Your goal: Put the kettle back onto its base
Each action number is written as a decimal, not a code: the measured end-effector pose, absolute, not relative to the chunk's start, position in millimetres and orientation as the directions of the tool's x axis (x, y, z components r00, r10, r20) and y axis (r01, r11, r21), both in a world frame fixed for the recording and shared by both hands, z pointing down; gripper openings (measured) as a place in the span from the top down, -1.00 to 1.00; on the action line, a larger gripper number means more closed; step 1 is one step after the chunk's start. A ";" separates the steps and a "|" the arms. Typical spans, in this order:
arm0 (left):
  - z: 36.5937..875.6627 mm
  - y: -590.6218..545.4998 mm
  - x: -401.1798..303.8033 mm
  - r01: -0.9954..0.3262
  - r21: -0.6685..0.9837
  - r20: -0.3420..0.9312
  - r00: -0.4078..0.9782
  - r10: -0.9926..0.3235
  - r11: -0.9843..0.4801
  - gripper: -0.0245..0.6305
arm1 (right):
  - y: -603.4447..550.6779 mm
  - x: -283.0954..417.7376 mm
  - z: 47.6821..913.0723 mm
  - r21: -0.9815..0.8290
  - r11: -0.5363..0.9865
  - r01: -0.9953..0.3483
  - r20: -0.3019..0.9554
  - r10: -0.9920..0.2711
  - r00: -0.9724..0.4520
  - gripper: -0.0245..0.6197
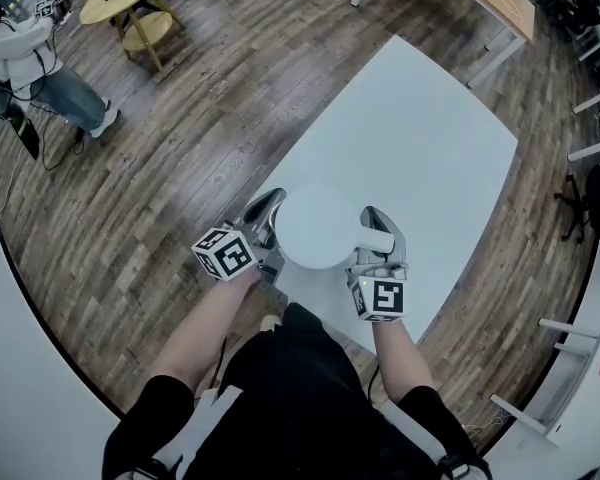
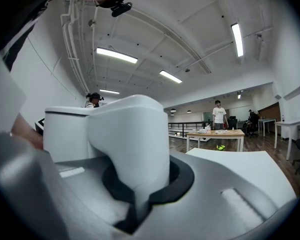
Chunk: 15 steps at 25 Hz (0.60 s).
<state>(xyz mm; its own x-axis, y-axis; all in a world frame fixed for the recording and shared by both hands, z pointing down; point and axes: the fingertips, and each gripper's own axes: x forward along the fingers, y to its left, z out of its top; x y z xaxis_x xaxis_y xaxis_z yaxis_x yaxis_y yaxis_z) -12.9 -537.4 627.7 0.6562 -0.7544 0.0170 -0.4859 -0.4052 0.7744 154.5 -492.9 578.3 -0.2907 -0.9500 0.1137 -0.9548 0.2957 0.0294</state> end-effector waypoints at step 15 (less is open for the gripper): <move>630.3 -535.7 -7.2 -0.509 0.742 0.022 0.669 -0.743 -0.436 0.93 | -477.4 157.1 593.4 0.022 0.282 -0.959 0.113 -0.954 -0.278 0.91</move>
